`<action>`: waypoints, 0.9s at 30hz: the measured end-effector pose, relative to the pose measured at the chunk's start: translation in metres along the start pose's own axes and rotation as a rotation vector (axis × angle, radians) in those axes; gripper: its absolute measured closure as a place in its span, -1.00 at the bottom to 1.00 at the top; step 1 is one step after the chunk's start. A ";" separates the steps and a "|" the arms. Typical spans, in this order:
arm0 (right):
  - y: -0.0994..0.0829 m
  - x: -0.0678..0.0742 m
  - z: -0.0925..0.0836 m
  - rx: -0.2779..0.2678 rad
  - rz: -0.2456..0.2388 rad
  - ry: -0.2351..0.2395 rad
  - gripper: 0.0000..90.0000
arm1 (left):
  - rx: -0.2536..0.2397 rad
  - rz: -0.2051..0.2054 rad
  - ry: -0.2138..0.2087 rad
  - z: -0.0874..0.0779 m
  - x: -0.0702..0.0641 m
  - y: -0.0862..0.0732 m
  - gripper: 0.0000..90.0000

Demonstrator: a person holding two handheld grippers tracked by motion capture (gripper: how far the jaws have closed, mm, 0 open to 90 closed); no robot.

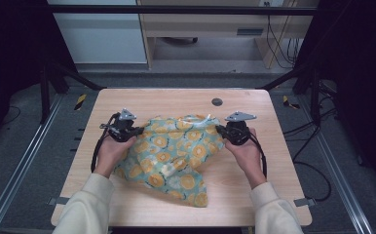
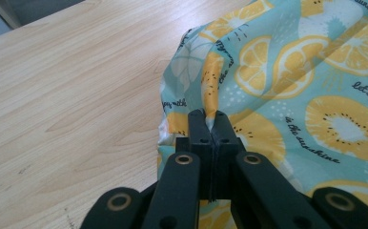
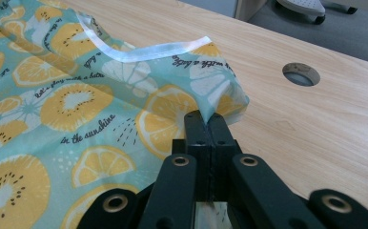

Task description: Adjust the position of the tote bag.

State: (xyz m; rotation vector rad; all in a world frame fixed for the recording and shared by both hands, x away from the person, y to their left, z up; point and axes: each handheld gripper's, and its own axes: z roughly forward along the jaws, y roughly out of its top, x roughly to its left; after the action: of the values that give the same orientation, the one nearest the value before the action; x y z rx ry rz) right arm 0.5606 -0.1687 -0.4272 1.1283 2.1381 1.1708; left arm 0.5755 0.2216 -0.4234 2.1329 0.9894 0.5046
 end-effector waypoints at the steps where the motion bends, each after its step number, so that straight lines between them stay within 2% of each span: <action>1: 0.001 -0.001 -0.001 -0.002 -0.002 -0.002 1.00 | -0.009 -0.001 0.001 -0.002 -0.001 0.000 1.00; 8: 0.005 0.000 -0.009 -0.015 -0.006 0.004 1.00 | -0.036 0.011 -0.002 -0.015 -0.002 0.002 1.00; 12: 0.009 0.002 -0.013 -0.028 -0.013 0.006 1.00 | -0.071 0.014 -0.001 -0.025 -0.003 0.002 1.00; 17: 0.015 0.008 -0.024 -0.048 -0.042 0.007 1.00 | -0.109 0.023 0.023 -0.038 -0.005 0.001 1.00; 19: 0.019 0.012 -0.031 -0.080 -0.063 0.000 1.00 | -0.132 0.026 0.032 -0.044 -0.006 0.002 1.00; 26: 0.024 0.015 -0.044 -0.120 -0.075 -0.003 1.00 | -0.190 0.013 0.006 -0.060 -0.008 0.003 1.00; 27: 0.025 0.016 -0.050 -0.141 -0.087 -0.008 1.00 | -0.207 0.013 0.001 -0.065 -0.010 0.003 1.00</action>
State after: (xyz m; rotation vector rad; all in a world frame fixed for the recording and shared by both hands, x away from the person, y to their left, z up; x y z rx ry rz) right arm 0.5278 -0.1712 -0.3792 0.9678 2.0419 1.2536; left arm 0.5318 0.2420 -0.3789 1.9554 0.8840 0.5891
